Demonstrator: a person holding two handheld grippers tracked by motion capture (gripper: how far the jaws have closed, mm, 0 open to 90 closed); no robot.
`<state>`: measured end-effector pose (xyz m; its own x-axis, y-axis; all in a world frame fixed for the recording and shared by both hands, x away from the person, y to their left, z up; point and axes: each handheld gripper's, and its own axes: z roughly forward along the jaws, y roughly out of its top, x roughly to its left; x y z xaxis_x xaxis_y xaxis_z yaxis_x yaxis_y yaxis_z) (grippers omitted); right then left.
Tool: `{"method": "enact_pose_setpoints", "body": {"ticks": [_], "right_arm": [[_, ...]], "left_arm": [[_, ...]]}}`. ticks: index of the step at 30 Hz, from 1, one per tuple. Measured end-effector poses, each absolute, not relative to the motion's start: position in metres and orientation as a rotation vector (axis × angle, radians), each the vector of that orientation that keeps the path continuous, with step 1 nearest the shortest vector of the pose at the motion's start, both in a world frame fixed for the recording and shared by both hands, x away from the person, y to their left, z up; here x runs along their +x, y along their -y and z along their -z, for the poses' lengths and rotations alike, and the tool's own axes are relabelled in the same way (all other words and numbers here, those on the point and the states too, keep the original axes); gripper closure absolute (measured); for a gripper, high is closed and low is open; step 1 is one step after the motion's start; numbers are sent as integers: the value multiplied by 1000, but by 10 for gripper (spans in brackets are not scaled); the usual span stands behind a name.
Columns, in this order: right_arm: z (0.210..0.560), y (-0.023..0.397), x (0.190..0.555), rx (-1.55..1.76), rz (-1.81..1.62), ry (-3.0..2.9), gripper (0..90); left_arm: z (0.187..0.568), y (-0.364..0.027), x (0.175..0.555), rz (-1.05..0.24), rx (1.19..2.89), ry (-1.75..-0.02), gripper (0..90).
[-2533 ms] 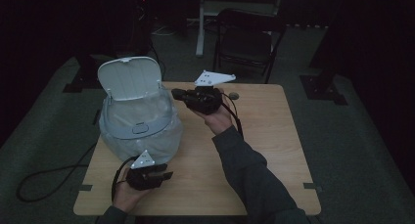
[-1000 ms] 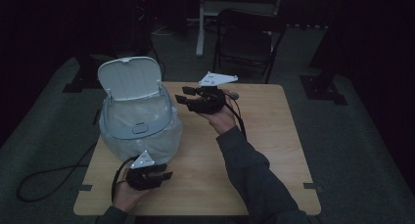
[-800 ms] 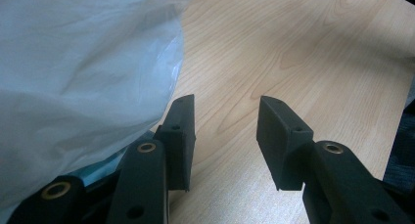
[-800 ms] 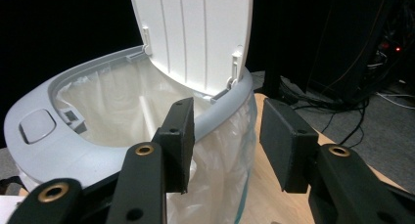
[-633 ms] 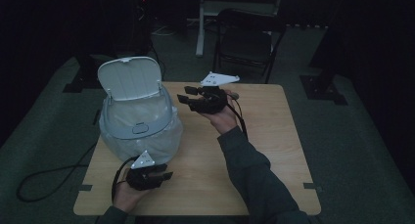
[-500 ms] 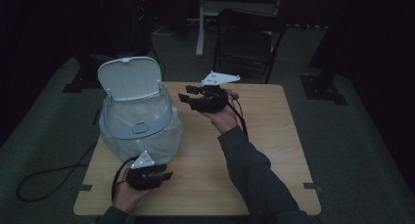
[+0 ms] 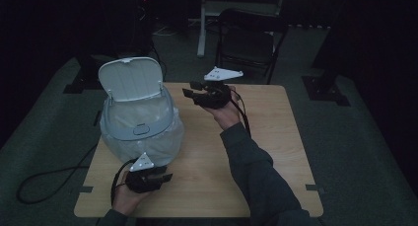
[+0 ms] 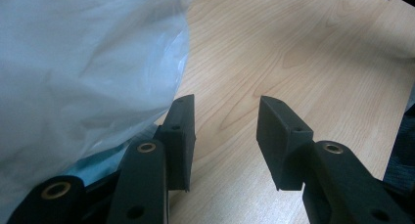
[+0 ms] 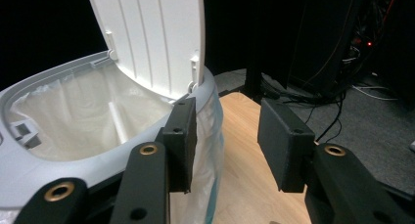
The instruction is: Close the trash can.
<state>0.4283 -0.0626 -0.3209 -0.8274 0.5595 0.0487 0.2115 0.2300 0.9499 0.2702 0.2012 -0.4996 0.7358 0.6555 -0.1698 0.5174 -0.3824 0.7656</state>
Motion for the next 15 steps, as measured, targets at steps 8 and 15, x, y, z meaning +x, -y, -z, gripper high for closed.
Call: {"method": "enact_pose_setpoints", "body": {"ticks": [8, 15], "right_arm": [[324, 57, 436, 736, -1612, -2224, 637], [321, 48, 439, 725, -1609, -2232, 711]], "left_arm": [[501, -205, 269, -199, 2062, -900, 597], [501, -207, 268, -202, 2059, -906, 597]]}}
